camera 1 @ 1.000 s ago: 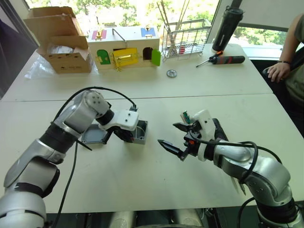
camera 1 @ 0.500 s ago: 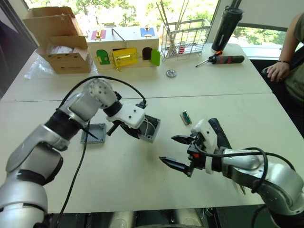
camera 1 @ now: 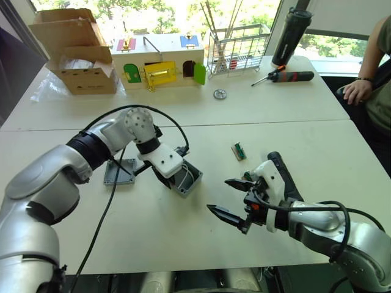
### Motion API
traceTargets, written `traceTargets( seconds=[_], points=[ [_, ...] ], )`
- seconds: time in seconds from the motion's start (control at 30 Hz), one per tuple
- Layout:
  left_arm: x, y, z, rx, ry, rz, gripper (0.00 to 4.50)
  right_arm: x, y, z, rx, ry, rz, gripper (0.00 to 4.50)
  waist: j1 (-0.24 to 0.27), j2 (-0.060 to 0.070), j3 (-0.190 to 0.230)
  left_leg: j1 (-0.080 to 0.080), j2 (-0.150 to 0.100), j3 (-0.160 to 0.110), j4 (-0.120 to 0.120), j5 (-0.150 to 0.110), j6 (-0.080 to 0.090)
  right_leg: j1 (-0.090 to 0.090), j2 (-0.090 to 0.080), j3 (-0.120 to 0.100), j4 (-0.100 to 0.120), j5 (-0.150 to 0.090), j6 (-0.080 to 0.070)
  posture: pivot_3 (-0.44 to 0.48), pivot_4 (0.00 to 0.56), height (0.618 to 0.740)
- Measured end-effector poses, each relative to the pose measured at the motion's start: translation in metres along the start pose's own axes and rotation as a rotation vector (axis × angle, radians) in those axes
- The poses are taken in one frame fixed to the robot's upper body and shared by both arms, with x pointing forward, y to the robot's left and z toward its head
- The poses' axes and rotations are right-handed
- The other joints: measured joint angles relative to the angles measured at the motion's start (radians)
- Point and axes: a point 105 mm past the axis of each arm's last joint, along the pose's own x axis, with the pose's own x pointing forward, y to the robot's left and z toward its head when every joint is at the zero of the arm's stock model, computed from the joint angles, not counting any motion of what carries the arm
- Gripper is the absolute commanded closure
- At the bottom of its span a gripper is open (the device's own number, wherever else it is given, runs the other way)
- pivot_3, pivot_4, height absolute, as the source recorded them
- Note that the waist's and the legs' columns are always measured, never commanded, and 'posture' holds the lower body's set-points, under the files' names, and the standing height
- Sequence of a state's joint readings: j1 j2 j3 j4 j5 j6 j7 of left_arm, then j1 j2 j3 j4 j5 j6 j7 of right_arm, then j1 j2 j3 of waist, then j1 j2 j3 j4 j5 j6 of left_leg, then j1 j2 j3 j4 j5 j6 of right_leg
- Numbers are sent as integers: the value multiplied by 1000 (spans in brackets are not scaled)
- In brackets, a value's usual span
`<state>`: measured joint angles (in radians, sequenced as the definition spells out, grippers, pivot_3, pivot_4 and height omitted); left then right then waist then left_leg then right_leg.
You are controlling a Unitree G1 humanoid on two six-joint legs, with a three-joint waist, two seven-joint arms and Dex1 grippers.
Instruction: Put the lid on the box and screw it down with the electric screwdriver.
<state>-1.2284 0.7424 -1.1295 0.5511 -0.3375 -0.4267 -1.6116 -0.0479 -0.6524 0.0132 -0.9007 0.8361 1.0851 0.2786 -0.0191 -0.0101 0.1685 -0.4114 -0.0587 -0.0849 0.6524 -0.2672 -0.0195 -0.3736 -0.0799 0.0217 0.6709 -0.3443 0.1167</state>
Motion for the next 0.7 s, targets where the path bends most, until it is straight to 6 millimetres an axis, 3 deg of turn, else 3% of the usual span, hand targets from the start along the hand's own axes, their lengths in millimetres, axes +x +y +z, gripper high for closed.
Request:
traceTargets(
  seconds=[0.07, 0.17, 0.33, 0.5, 0.7],
  points=[
    [1, -1, -1, 4, -3, -6, 4447, 0, -1, 0, 1, -2, -6, 0, 0, 0, 0, 0, 0, 0, 0, 0, 0, 0, 0, 0, 0, 0, 0, 0, 150, 740],
    [2, -1, -3, -3, -6, -3, 3341, 0, -1, 1, -2, -5, -12, 0, 0, 0, 0, 0, 0, 0, 0, 0, 0, 0, 0, 0, 0, 0, 0, 0, 150, 740],
    [0, -4, -5, -8, -3, 4, 823, 1, -2, 4, -14, -11, -5, 0, -2, 0, 0, 0, 0, 0, 0, 0, 0, 0, 0, 0, 0, 0, 0, 0, 150, 740],
    [-23, -11, -5, -85, -6, 74, 823, 0, 1, 4, -40, 10, 41, 0, -4, 0, 0, 0, 0, 0, 0, 0, 0, 0, 1, 0, 0, 0, 0, 0, 150, 740],
    [-104, -14, 16, -327, -106, 385, 823, -11, 6, 18, -90, 12, 162, 0, -6, 0, 0, 0, 0, -1, 1, -1, 1, 0, 1, 0, 0, 0, 0, 0, 150, 740]
  ],
)
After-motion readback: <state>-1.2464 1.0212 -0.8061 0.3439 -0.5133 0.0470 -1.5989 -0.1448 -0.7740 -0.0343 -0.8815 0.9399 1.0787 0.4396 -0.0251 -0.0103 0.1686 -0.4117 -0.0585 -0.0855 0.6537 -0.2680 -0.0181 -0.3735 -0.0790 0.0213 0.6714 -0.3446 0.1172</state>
